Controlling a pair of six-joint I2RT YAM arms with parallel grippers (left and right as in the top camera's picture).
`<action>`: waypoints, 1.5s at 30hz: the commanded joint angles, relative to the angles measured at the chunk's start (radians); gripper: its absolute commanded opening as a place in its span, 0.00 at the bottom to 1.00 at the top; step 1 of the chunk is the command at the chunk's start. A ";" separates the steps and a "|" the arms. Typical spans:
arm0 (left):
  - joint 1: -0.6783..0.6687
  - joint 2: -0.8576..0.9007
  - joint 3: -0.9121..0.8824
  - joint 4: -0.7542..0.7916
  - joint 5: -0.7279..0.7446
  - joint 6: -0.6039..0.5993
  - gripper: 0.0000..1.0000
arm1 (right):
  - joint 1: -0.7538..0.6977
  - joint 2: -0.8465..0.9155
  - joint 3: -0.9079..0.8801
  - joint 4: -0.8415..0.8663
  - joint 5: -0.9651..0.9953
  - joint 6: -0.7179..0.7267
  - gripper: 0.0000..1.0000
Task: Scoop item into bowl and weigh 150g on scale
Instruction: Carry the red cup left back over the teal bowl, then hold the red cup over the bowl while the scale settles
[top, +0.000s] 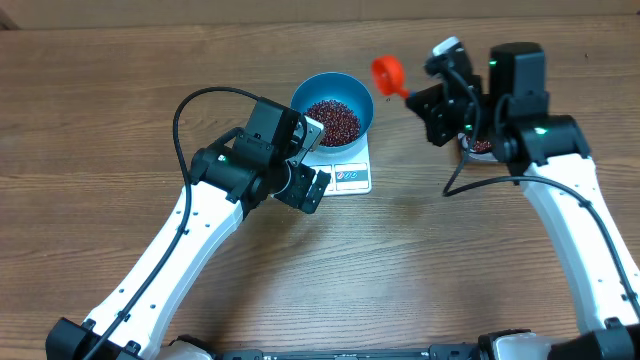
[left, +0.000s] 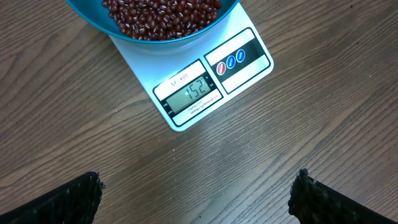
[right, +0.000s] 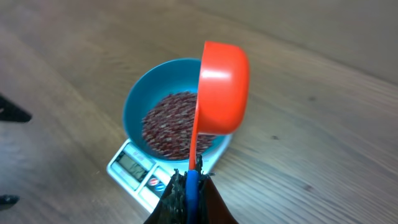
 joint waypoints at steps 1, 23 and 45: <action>0.005 -0.023 0.004 0.002 0.008 0.008 1.00 | 0.061 0.079 0.021 0.029 -0.042 -0.035 0.04; 0.005 -0.023 0.004 0.002 0.008 0.008 1.00 | 0.159 0.318 0.020 0.177 0.121 -0.191 0.04; 0.005 -0.023 0.004 0.002 0.008 0.008 1.00 | 0.192 0.375 0.016 0.176 0.114 -0.180 0.03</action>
